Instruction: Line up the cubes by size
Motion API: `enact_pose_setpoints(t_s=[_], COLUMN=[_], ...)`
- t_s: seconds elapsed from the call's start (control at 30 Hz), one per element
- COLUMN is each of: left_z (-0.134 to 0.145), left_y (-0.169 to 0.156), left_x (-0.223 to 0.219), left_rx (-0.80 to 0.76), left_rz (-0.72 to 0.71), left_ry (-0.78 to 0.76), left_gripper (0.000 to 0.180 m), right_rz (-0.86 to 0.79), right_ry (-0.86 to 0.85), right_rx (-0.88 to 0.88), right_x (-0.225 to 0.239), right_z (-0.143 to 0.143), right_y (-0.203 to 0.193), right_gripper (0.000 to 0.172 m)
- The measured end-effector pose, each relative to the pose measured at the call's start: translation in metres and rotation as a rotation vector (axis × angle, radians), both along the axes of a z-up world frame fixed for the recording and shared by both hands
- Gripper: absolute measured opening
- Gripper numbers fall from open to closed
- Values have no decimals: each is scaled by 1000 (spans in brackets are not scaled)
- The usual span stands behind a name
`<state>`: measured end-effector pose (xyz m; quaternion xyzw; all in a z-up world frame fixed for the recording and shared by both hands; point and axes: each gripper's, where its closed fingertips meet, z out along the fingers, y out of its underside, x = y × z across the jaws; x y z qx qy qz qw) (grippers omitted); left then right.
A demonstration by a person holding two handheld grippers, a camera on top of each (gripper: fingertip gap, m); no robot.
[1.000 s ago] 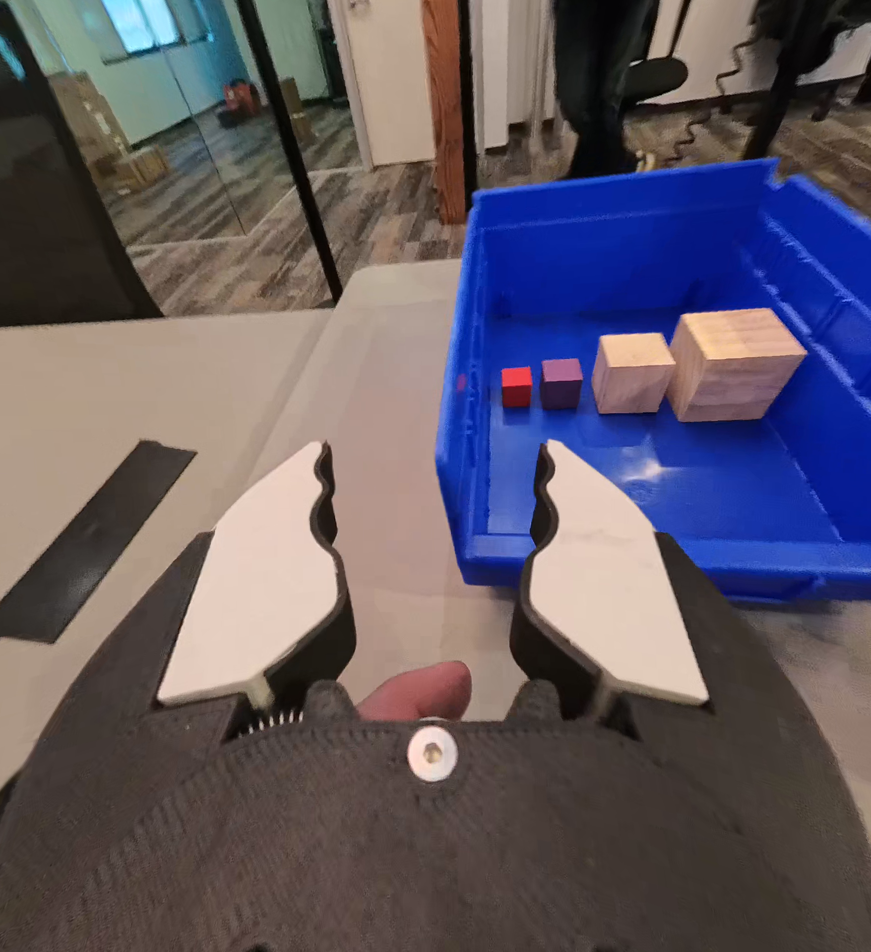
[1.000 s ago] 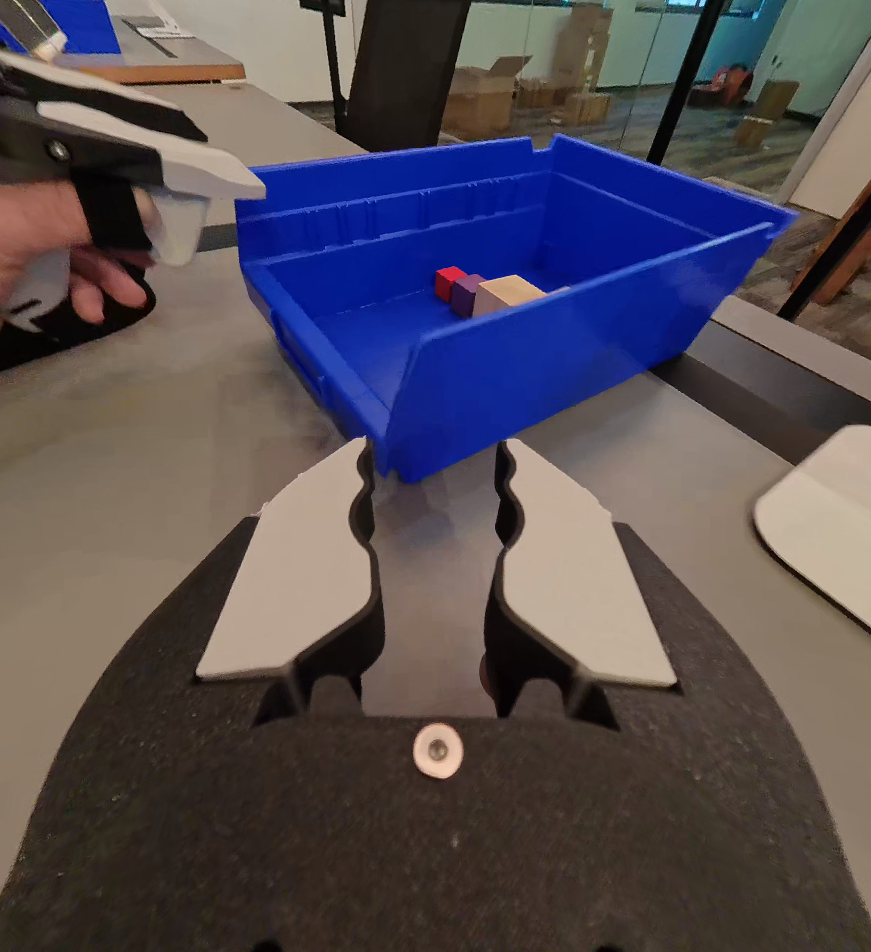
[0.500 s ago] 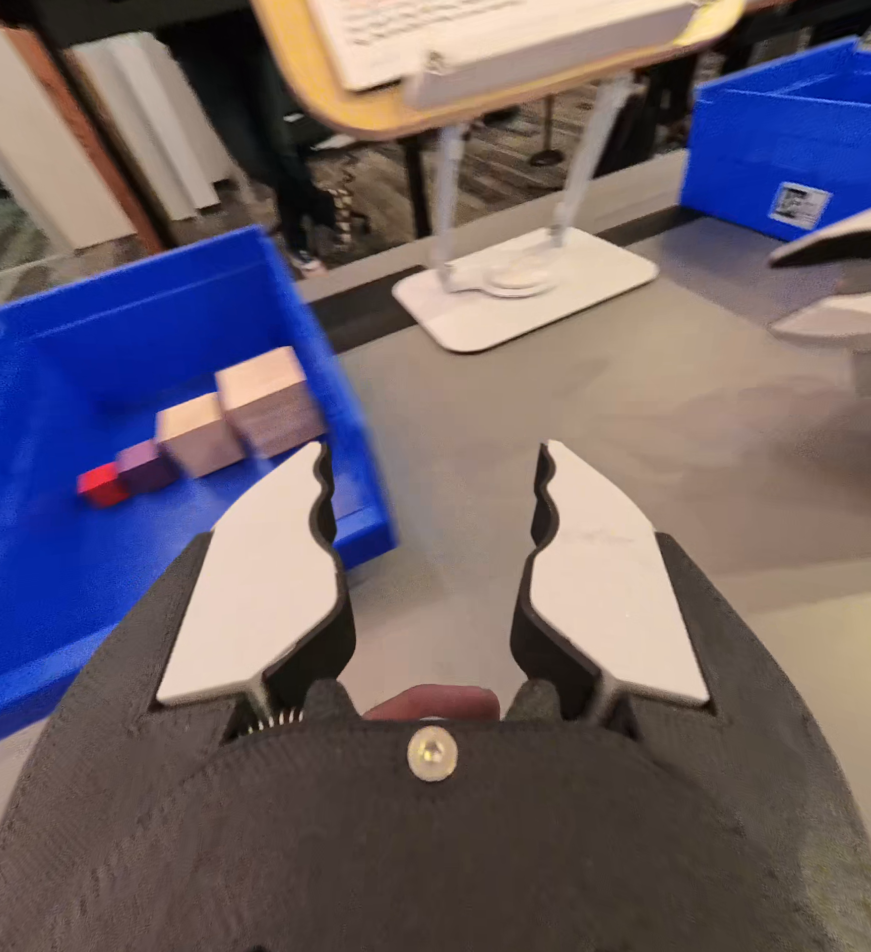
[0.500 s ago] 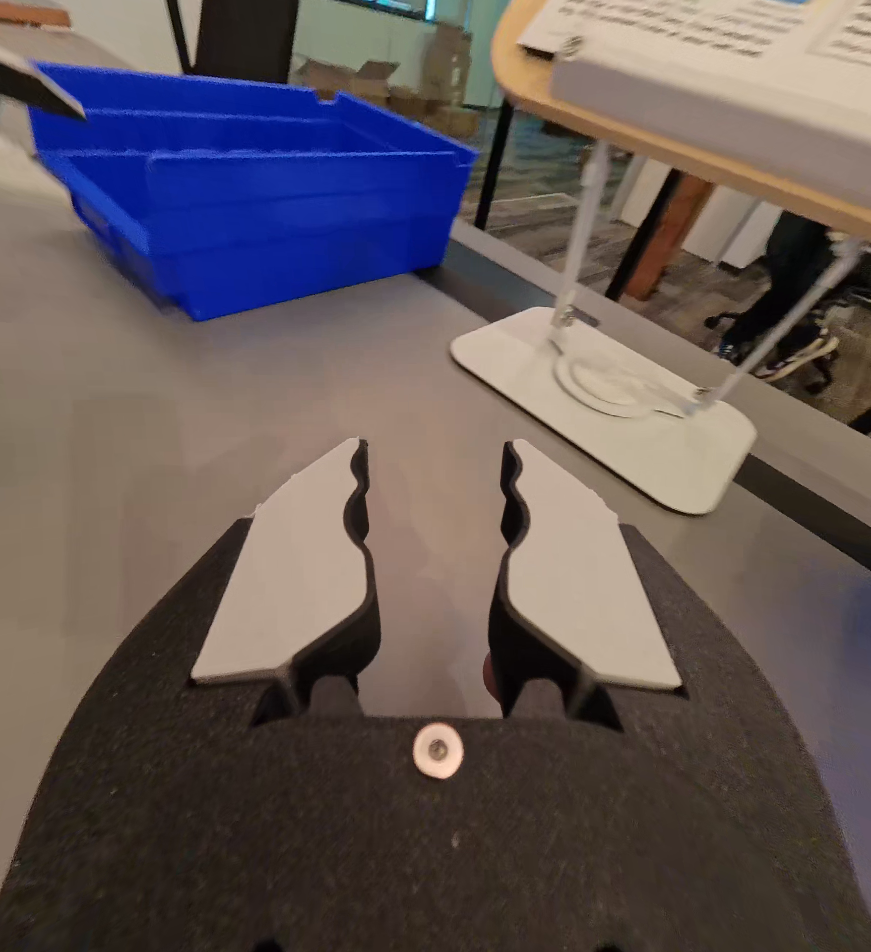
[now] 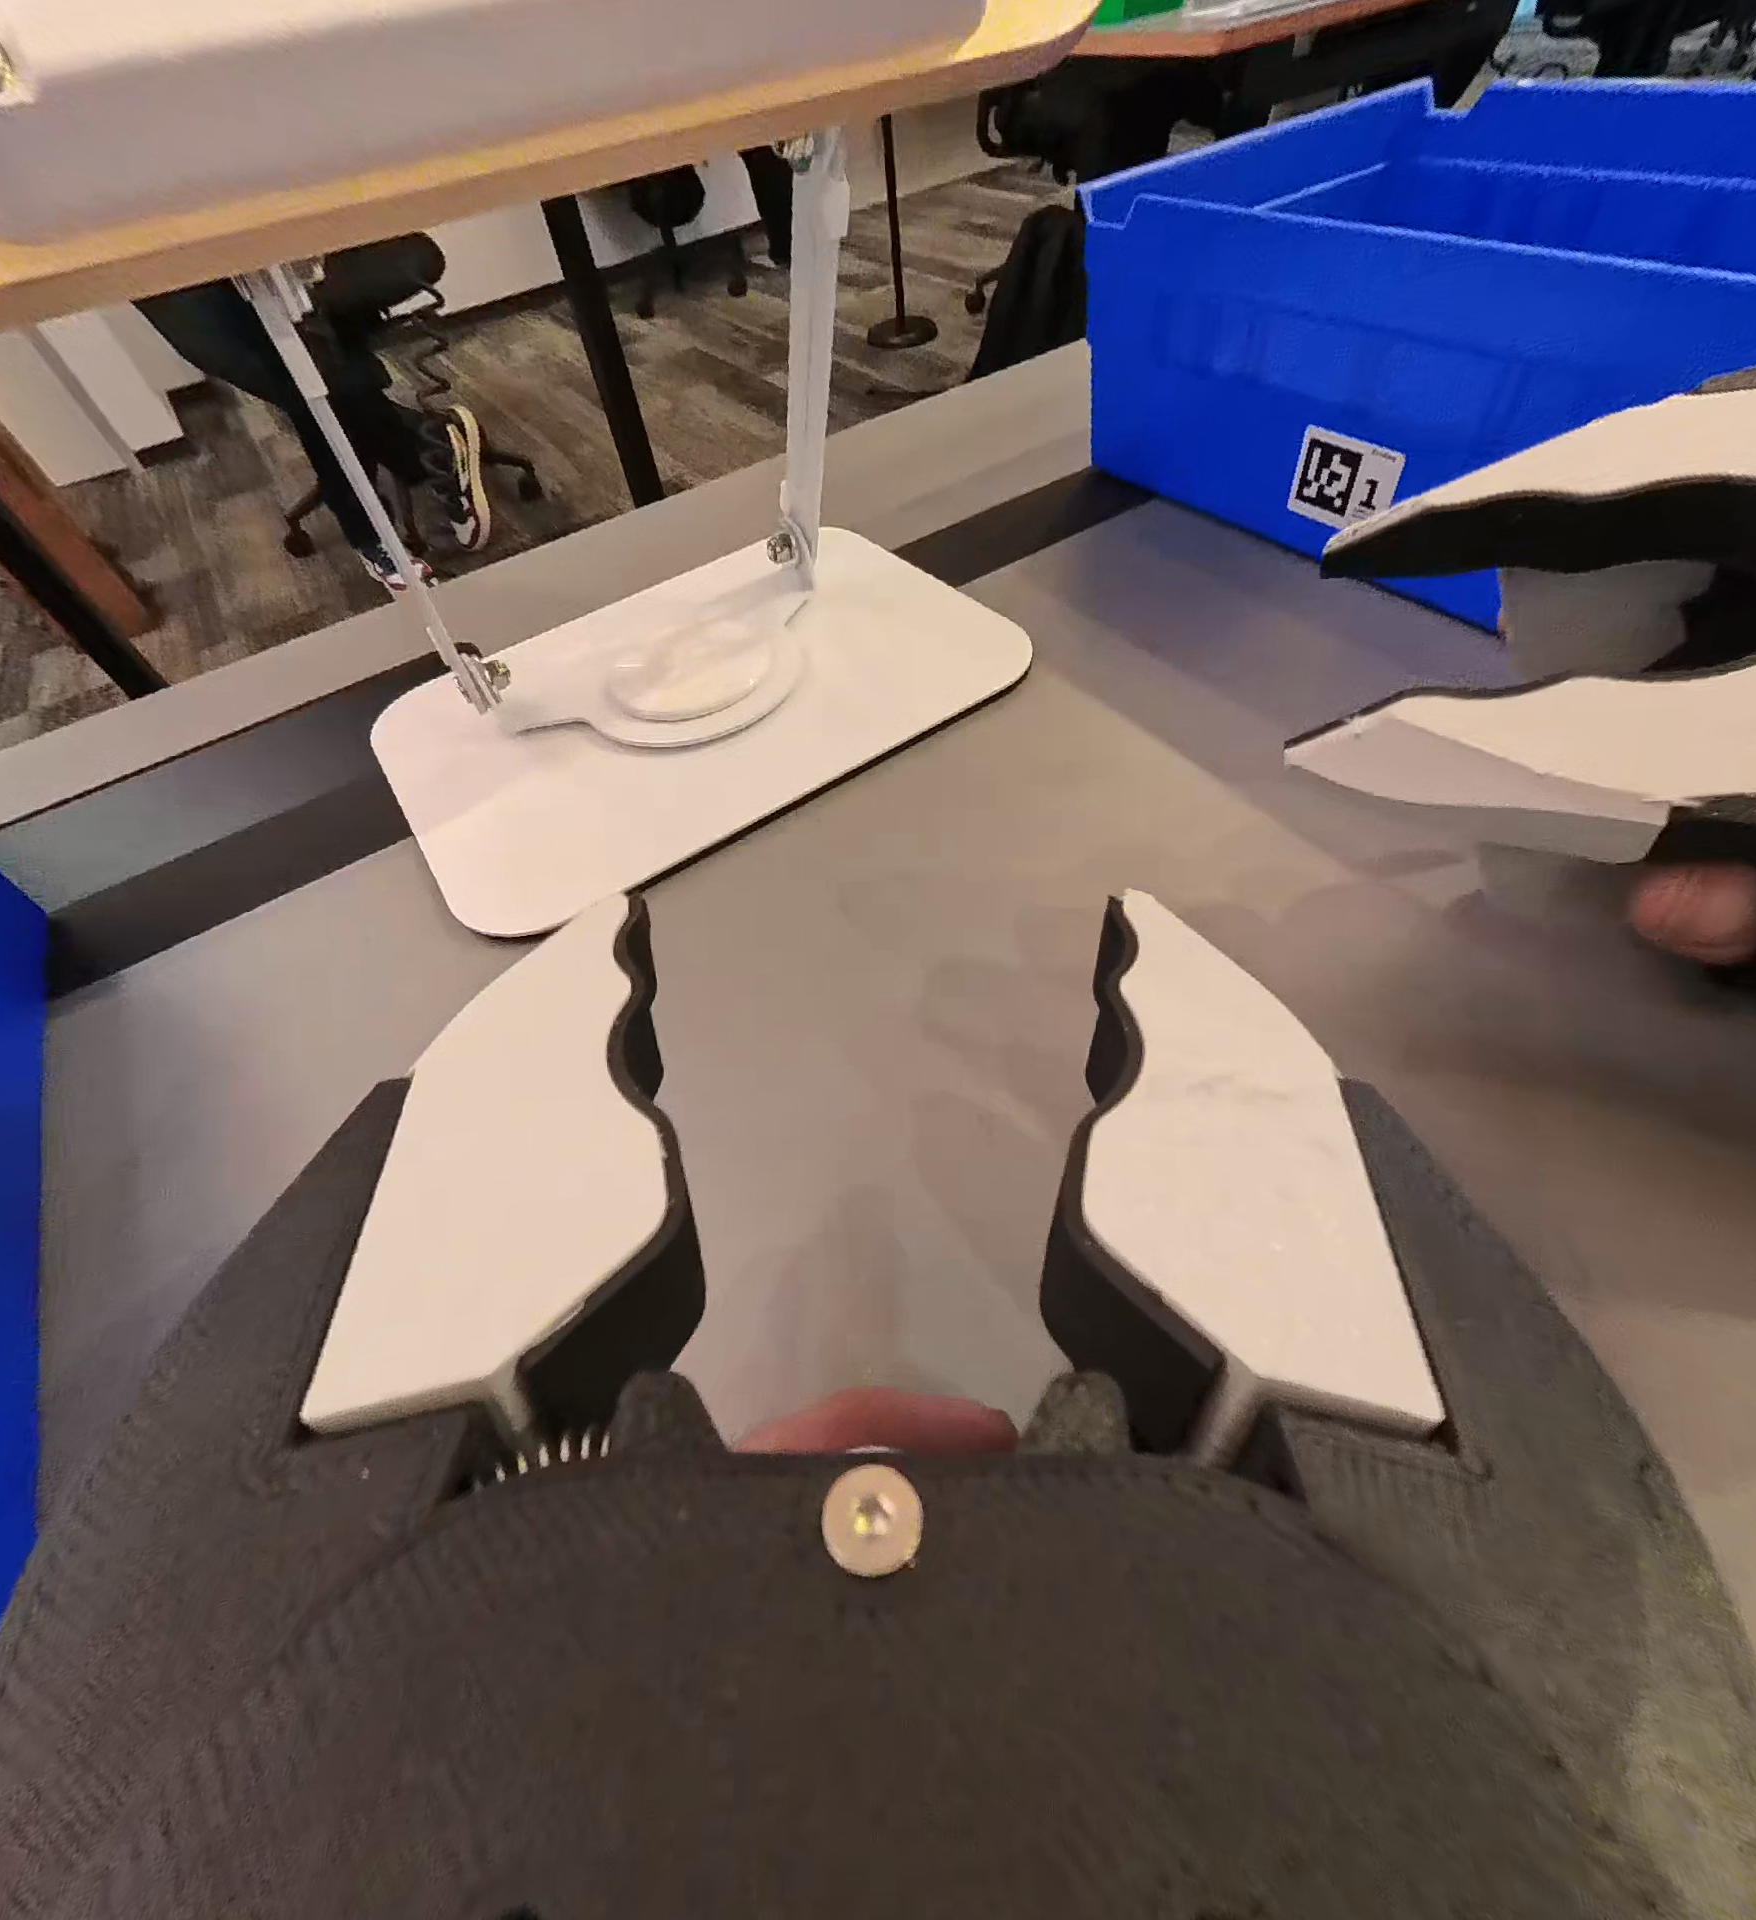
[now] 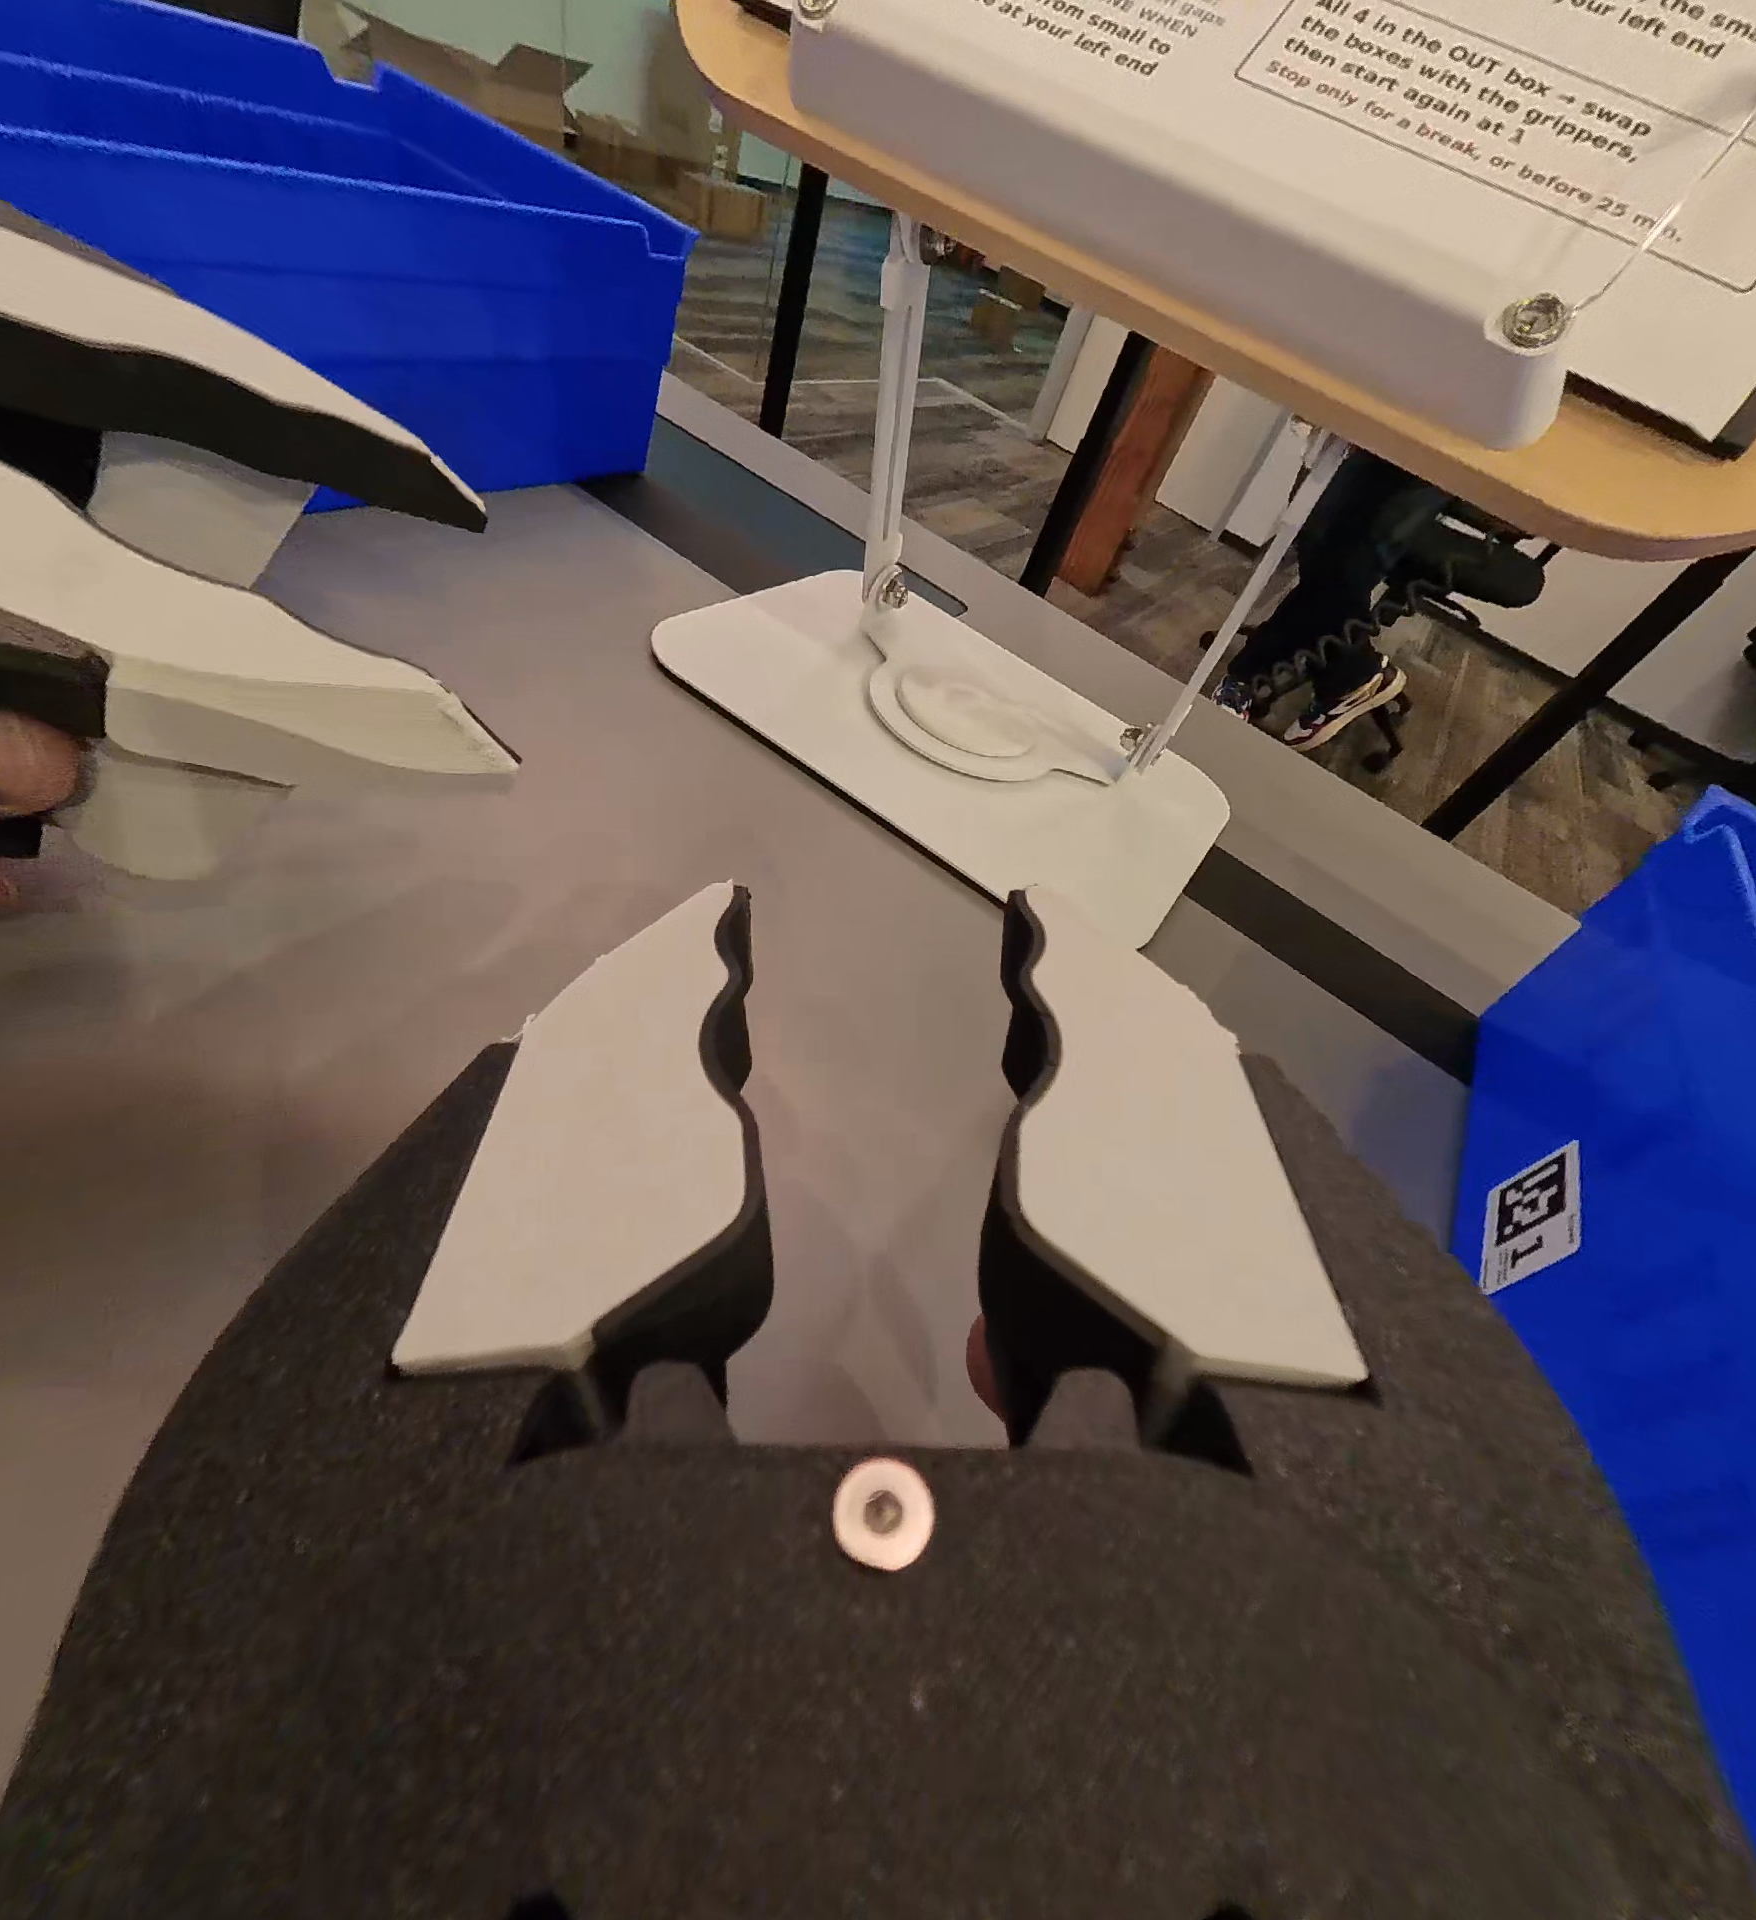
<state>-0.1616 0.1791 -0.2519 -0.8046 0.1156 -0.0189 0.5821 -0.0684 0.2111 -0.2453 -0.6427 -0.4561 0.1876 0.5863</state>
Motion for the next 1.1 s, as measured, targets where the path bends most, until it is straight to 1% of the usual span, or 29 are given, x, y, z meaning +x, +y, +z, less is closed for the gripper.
enact_pose_setpoints(t_s=[0.1,0.27,0.33,0.43,0.53,0.6,0.7,0.83,0.9,1.0,1.07,1.1], left_z=[6,6,6,8,20,15,12,22,35,58,82,95], left_y=[-2,-2,-2,-5,-10,-10,-8,-11,-15,-23,-32,-38], left_x=[-3,-11,-9,-5,-1,-4,-5,-4,-7,-16,-28,-43], left_rx=[38,31,36,60,110,102,88,129,177,227,296,333], left_rz=[-1,2,-7,-22,-44,-36,-39,-52,-49,-57,-66,-28], left_ry=[-14,-59,-48,9,19,47,30,35,63,122,187,236], left_gripper=[78,77,77,77,72,73,74,73,70,69,67,64], right_rz=[-13,-31,-28,-22,-20,-19,-17,-11,-11,-8,-7,-6], right_ry=[-23,-30,-43,-62,-67,-61,-71,-81,-81,-80,-82,-81], right_rx=[45,27,45,66,66,68,76,73,68,62,46,41], right_x=[2,3,2,0,-1,0,-1,-2,-2,-2,-2,-2], right_z=[0,-3,-3,-5,-5,-4,-5,-7,-7,-7,-8,-9], right_y=[3,8,6,4,4,4,3,3,3,3,5,5], right_gripper=[46,46,46,46,46,45,45,44,44,43,43,43])
